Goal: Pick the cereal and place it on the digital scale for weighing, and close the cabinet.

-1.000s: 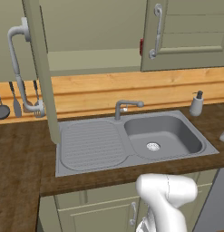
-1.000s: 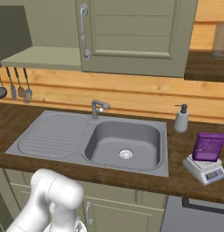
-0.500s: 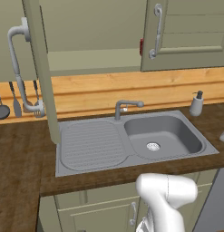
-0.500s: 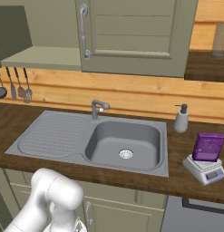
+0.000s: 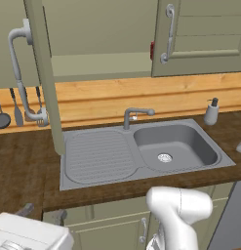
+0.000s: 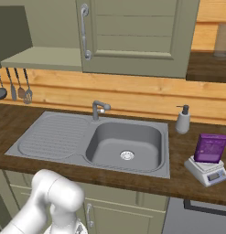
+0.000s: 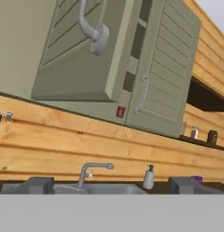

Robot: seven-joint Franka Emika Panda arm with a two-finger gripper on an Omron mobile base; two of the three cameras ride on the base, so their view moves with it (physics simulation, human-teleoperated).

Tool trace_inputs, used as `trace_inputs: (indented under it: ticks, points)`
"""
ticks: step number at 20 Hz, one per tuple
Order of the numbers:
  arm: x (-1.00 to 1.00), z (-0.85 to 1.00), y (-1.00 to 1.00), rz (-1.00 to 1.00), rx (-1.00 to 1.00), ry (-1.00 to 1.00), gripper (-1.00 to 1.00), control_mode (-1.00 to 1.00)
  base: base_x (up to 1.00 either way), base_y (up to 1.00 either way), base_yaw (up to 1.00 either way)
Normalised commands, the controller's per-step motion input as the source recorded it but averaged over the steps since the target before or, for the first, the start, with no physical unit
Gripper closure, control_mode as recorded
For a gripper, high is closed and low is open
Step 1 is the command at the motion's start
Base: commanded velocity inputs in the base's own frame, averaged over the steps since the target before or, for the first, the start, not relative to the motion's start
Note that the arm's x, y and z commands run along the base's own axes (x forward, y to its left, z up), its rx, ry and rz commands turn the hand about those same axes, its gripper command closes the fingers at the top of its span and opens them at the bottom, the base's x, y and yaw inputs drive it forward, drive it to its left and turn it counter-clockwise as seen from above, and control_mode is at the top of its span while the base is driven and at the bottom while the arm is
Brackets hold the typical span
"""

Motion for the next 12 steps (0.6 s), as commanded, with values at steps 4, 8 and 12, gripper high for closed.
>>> trace_inputs:
  ticks: [4,8,12]
  points:
    - [0.66,-0.1,0.97,-0.18,0.0,-0.03,-1.0,-1.0,0.0,0.0,0.0]
    - [0.99,0.0,0.62,-0.22,0.0,0.0,-1.0,-1.0,0.0,0.0,0.0]
    - [0.38,0.3,0.58,-0.23,-0.06,-0.1,-1.0,-1.0,0.0,0.0,0.0]
